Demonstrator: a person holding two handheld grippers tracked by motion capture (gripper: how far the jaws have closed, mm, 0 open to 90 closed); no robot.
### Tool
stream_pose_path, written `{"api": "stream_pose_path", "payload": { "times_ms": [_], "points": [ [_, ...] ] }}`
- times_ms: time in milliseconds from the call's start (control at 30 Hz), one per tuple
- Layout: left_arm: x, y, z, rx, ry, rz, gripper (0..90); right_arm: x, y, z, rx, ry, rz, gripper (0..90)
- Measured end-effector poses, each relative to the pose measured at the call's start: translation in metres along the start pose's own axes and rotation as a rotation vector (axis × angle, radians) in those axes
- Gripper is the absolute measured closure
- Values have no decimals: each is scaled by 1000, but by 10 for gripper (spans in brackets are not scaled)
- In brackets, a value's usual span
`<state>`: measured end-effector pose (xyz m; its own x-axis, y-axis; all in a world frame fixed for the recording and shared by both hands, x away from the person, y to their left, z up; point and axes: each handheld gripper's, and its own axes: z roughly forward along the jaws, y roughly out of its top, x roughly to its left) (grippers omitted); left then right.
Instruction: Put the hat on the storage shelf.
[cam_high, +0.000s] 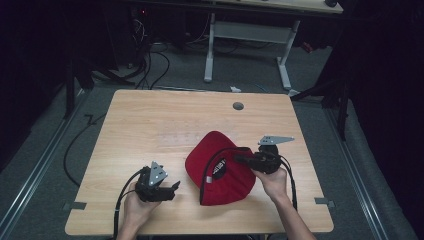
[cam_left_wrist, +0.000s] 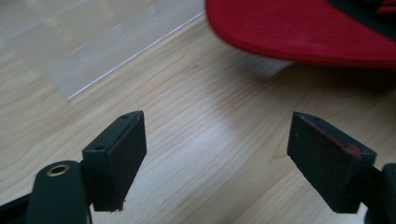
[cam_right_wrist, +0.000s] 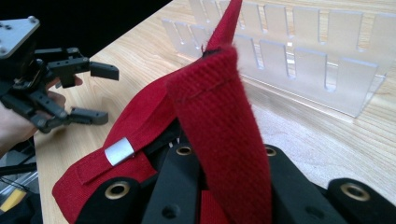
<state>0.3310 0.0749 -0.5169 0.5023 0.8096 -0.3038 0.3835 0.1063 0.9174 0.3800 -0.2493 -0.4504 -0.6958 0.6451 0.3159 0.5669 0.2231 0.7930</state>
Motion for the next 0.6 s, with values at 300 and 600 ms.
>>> {"api": "stream_pose_path", "payload": {
  "times_ms": [300, 600],
  "points": [
    [-22, -4, 11, 20, -36, 59, 174, -2, 3, -4, -10, 10, 46, 861],
    [-31, -8, 20, 30, -45, 73, 156, 2, 12, -2, -16, 22, 64, 861]
  ]
}}
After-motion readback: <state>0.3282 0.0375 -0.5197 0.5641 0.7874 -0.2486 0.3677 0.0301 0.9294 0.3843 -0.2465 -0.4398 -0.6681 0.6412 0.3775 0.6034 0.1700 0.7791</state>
